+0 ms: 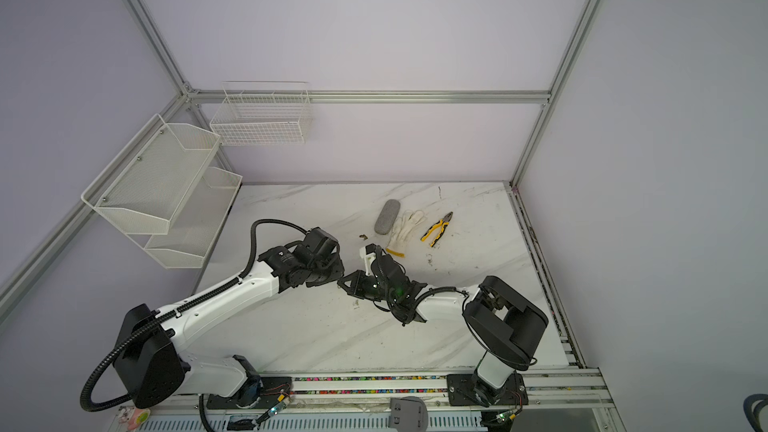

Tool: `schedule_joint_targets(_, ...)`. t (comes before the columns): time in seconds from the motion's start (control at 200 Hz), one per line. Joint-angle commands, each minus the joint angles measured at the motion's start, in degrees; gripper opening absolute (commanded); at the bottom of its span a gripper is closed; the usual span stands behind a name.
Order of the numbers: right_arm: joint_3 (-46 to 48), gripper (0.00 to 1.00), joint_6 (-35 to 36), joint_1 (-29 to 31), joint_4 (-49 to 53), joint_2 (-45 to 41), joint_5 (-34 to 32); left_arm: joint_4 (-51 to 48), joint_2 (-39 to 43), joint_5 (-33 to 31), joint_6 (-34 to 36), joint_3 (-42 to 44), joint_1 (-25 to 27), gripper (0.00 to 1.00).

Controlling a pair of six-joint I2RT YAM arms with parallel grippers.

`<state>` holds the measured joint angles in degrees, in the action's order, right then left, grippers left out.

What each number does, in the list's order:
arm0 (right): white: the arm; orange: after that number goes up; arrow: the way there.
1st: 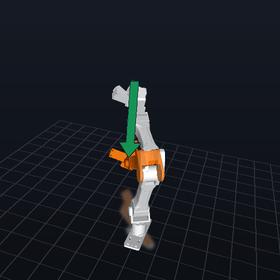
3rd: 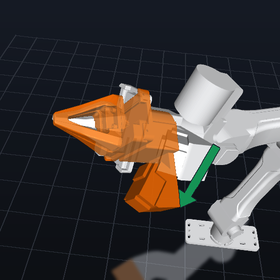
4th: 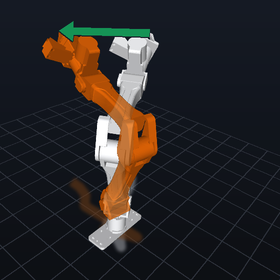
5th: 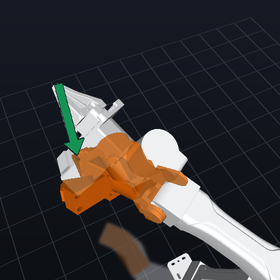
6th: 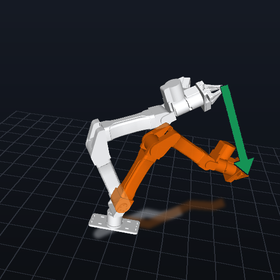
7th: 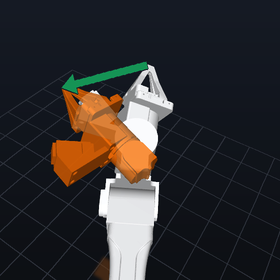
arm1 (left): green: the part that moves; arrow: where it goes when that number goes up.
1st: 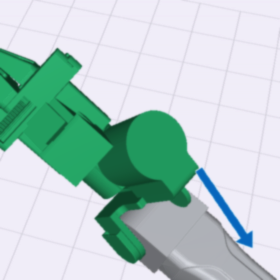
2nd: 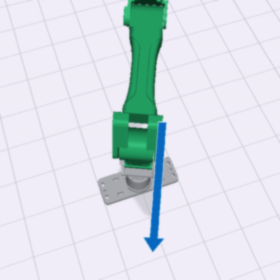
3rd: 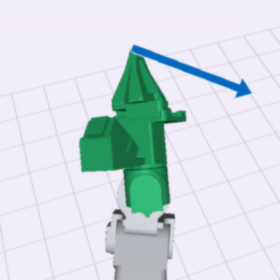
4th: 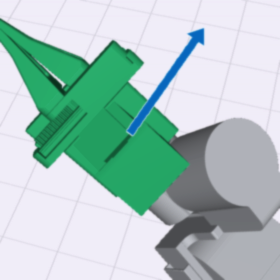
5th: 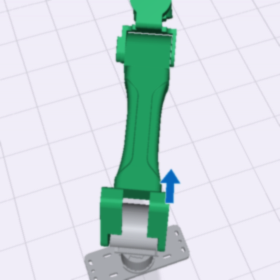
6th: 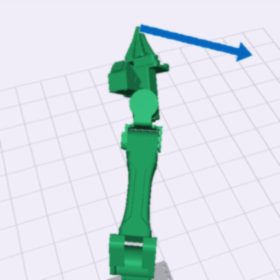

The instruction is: Unlock with the key

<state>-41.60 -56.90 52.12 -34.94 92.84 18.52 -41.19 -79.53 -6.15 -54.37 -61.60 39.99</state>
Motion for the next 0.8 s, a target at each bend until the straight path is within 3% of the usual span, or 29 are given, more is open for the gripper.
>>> schedule_joint_targets(0.0,-1.0,0.0,1.5,-1.1,-2.4,-2.2,-6.6,-4.4,1.6,4.9,1.1,-2.8,2.4,0.0)
schedule_joint_targets(0.115,-0.2,0.0,0.9,-1.0,-3.7,-3.2,-8.8,-4.7,2.6,3.2,1.5,-2.7,2.9,0.0)
schedule_joint_targets(0.345,2.9,0.0,1.0,0.0,-7.0,-2.7,-6.1,-4.6,2.0,-1.8,0.8,-5.4,1.7,0.0)
schedule_joint_targets(0.58,8.0,0.18,-1.0,0.1,-13.9,-2.4,0.4,-1.3,2.2,-3.9,-1.0,-5.8,-0.2,0.0)
schedule_joint_targets(0.8,10.0,0.22,-4.2,0.1,-19.9,-1.7,2.6,0.3,1.8,-3.5,-2.0,-5.5,-0.6,0.0)
